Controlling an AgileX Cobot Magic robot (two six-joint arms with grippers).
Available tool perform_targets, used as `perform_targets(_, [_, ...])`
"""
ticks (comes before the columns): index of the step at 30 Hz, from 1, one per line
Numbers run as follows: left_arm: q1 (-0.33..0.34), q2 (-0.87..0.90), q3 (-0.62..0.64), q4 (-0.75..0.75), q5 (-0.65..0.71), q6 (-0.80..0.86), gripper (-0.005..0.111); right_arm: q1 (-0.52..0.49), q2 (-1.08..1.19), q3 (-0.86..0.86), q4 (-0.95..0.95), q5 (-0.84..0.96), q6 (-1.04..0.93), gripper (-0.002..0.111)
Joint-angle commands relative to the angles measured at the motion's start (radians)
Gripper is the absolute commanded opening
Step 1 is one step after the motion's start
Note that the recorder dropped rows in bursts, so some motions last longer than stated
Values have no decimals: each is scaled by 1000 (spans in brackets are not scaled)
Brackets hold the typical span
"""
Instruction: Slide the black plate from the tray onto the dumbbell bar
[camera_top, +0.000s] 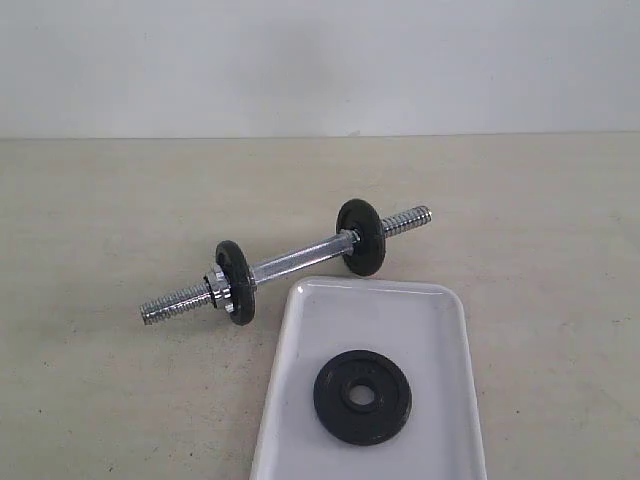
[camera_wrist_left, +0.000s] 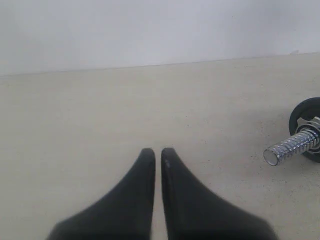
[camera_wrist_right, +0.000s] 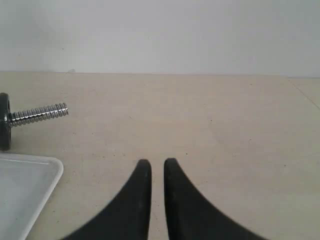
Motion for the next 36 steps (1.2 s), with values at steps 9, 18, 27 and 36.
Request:
perform_targets(9, [-9, -2, 3, -3, -9, 1, 4, -8, -4, -1, -7, -4, -1, 8])
perform_targets(18, [-9, -2, 3, -3, -9, 1, 4, -8, -4, -1, -7, -4, -1, 8])
perform_targets(27, [-9, -2, 3, -3, -9, 1, 4, -8, -4, -1, -7, -49, -1, 8])
perform_targets(36, [-9, -2, 3, -3, -9, 1, 4, -8, -4, -1, -4, -700, 8, 8])
